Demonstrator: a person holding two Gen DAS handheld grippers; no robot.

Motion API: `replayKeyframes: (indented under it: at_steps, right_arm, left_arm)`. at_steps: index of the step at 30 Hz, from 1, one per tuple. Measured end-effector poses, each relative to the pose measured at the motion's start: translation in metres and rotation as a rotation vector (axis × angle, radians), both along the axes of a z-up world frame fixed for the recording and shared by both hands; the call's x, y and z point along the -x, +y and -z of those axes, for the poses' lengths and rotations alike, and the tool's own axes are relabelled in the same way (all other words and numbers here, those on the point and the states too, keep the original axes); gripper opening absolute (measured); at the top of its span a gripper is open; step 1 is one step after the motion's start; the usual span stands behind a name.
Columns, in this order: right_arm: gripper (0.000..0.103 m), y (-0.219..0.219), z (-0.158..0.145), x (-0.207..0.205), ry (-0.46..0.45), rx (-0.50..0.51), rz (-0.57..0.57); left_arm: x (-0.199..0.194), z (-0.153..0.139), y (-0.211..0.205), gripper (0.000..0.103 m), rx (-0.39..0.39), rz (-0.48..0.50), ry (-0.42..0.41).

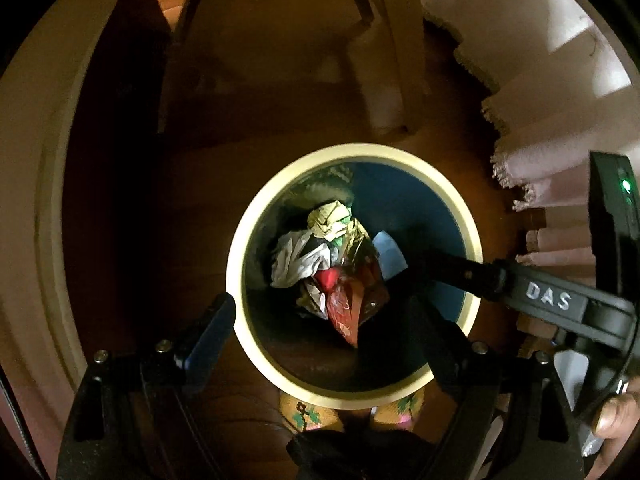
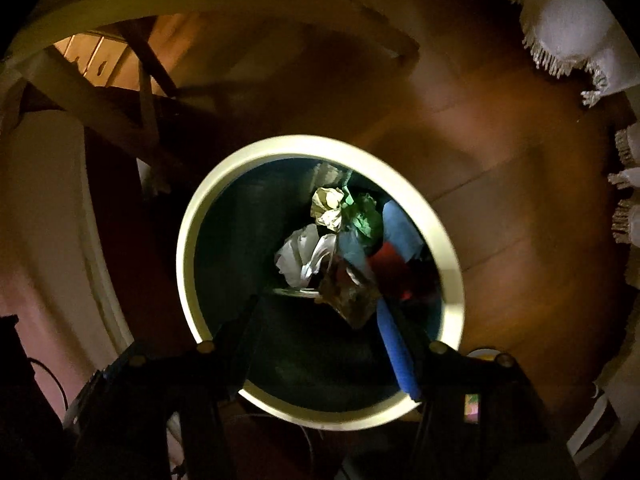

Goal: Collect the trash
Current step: 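Lower tissue and orange bag over the bin and open both grippers, then raise both tools back toward the table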

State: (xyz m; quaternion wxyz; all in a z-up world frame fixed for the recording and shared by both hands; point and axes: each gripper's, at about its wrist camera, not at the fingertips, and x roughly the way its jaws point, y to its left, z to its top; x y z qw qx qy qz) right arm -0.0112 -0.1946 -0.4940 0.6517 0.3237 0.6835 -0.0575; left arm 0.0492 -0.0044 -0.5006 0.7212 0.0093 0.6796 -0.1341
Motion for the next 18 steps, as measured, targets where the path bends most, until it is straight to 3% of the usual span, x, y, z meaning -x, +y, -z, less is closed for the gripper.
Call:
replayKeyframes:
  at_steps: [6,18]
  right_arm:
    - [0.059,0.003,-0.046,0.005,-0.059,0.038,-0.058]
    - [0.059,0.002,-0.203,0.01,-0.183,0.095,-0.091]
  left_arm:
    - [0.004,-0.037,0.003,0.087,-0.006,-0.041,-0.031]
    - [0.008,-0.204,0.004,0.087,0.032,-0.1,-0.169]
